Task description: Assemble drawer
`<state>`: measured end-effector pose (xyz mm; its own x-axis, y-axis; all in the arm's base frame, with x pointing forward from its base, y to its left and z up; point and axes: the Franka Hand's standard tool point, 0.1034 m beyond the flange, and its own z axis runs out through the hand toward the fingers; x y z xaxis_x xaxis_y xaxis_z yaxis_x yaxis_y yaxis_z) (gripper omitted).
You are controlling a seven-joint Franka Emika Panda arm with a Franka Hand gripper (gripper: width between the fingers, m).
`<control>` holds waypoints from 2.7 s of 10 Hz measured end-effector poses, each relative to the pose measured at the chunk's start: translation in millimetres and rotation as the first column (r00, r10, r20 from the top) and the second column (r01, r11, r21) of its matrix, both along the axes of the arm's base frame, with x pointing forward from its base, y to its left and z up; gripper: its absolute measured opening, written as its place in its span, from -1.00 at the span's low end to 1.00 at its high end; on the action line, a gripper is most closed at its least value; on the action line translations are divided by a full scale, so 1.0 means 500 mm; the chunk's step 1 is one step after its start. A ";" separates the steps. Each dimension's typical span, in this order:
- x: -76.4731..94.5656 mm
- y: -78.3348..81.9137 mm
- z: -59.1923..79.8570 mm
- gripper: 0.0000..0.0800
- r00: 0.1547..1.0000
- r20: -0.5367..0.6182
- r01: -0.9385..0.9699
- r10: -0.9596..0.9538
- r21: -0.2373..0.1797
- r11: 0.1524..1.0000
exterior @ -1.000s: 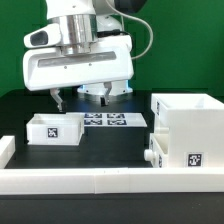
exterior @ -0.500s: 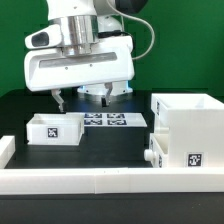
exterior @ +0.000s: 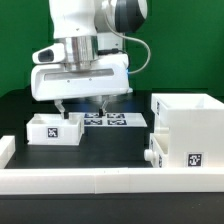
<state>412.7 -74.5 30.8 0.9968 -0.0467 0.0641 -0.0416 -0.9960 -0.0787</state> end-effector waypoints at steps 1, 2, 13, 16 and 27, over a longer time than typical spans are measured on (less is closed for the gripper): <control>-0.004 0.002 -0.017 0.62 1.000 0.004 -0.002 0.002 -0.002 1.000; -0.008 0.001 -0.030 0.62 1.000 0.005 -0.005 0.005 -0.004 1.000; -0.011 0.014 -0.050 -0.79 1.000 0.006 -0.023 0.023 -0.004 1.000; -0.005 0.026 -0.046 -0.80 0.999 0.012 -0.038 0.039 -0.006 0.999; 0.102 0.108 0.040 -0.80 0.963 -0.065 -0.257 0.261 0.069 0.964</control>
Offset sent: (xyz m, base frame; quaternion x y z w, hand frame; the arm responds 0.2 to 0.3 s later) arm 0.0046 -0.0035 -0.0215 -0.0107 0.0190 -0.0030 0.9998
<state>463.7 -20.5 50.7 0.9772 0.2123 -0.0044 0.2094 -0.9671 -0.1445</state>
